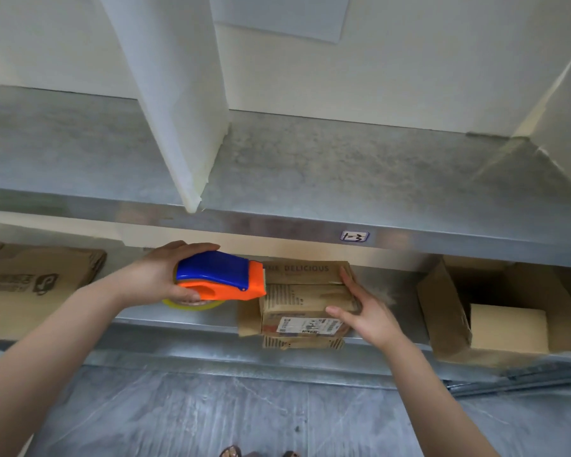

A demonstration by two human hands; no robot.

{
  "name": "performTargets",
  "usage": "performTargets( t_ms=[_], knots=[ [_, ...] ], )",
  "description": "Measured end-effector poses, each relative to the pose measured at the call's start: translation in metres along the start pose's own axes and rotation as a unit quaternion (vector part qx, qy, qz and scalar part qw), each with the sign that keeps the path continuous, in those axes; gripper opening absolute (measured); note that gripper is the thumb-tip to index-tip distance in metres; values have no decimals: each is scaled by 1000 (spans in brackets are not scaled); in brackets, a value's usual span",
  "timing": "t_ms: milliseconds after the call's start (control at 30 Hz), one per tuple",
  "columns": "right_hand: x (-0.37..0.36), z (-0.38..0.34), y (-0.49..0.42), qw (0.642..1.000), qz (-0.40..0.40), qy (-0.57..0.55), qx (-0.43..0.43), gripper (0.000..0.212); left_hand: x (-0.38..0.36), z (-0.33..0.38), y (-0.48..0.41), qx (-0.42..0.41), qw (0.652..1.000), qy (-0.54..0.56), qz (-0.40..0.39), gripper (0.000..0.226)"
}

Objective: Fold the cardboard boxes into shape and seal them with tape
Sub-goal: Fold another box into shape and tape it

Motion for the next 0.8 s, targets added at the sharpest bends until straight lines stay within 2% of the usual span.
performTargets(
  t_ms=[400, 600, 800],
  knots=[
    [-2, 1, 0, 997, 20, -74, -23, 93, -10, -44, 4, 4, 1000, 13, -2, 84],
    [-4, -1, 0, 996, 14, -87, -27, 102, -22, -36, -7, -18, 999, 4, -36, 80],
    [-6, 0, 0, 990, 21, -136, -27, 105, -22, -28, -4, -28, 997, 66, -19, 80]
  ],
)
Point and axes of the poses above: each hand's wrist, its own y-axis away from the middle knuckle, its own x-axis out of the back of the hand, z = x × y, the point moved 10 cm from there along -y, towards the middle knuckle, and after that the axes turned 15 degrees about -y, right-handed, at the moved point
